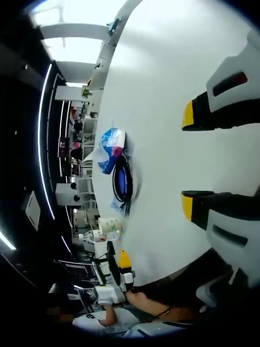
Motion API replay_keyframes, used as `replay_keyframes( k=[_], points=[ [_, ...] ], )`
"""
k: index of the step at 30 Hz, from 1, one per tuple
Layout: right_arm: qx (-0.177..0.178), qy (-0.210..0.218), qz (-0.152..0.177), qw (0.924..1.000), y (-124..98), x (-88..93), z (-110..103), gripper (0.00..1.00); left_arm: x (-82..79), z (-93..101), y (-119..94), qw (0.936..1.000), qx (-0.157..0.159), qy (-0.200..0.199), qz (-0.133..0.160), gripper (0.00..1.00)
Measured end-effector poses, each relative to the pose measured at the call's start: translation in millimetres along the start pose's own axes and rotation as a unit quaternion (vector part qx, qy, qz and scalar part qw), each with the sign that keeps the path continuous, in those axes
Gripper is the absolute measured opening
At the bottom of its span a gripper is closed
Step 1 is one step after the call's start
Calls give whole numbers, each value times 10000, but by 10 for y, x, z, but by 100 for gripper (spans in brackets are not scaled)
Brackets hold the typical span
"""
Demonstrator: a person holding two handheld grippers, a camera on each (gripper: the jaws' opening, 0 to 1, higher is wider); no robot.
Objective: Arrange the tabletop items into an orderly group along one side of the table until the central work area is clear of visible clutter.
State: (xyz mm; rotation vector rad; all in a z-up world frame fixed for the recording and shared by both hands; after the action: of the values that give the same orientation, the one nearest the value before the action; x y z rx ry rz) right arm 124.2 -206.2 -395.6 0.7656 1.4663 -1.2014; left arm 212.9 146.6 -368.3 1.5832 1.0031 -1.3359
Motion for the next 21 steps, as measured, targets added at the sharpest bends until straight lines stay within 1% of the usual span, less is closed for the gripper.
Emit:
replay_keyframes(
  k=[1,3,4,7,9,10,12,17,21],
  points=[
    [0,-4,4,10000,1,-4,1,42,-4,3,-5,10000,10,16,7,100],
    [6,-36,9,10000,9,-20,5,42,-19,5,-39,10000,27,-86,11,100],
    [15,-51,12,10000,11,-25,9,42,-11,27,-66,9998,103,-181,-45,100],
    [12,-44,35,10000,32,-46,18,42,-25,34,-127,9996,102,-249,-56,100],
    [21,-49,40,10000,55,-57,31,42,-56,35,-154,9996,97,-278,-5,100],
    [37,-60,39,10000,73,-62,45,42,-93,22,-166,9994,39,-338,87,100],
    [46,-74,13,10000,93,-62,60,41,-114,13,-175,9992,11,-361,149,100],
    [-3,-106,30,9999,109,-80,45,42,-61,31,-183,9994,-5,-333,51,100],
    [-21,-128,24,9999,122,-95,55,42,-42,50,-196,9990,15,-452,38,100]
  ],
)
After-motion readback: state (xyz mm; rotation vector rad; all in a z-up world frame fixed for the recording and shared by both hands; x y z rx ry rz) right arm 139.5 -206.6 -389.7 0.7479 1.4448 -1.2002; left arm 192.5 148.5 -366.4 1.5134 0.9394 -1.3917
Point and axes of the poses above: the point that each gripper's makers call its tool centre point, and the gripper's own axes: y roughly forward along the fingers, z roughly to its right, x roughly out of its underside, the point moved 2 cm from there along -y, roughly backward along the fingers, and after that the axes turned 9 degrees about z, right-handed, at the moved point
